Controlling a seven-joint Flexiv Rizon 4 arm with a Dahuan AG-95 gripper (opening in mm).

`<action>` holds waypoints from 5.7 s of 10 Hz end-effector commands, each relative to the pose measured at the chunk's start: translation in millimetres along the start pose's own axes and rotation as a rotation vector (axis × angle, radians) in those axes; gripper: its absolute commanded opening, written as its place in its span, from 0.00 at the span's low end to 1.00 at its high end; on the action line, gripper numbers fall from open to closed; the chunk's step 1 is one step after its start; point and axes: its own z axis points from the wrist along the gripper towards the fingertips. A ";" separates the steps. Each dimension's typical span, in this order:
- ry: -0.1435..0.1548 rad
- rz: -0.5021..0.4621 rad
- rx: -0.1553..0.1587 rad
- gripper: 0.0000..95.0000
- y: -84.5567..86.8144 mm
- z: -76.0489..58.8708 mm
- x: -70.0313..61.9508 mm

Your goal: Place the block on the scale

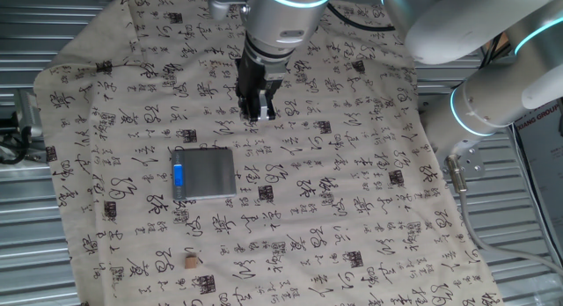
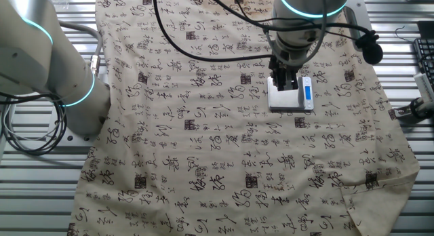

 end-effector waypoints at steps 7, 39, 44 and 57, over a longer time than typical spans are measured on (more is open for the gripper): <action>0.000 -0.015 0.026 0.00 0.0 0.0 0.0; -0.047 0.078 0.064 0.00 88.9 89.7 -93.9; -0.042 0.082 0.062 0.00 90.0 84.7 -93.6; -0.039 0.079 0.042 0.00 89.7 82.5 -92.8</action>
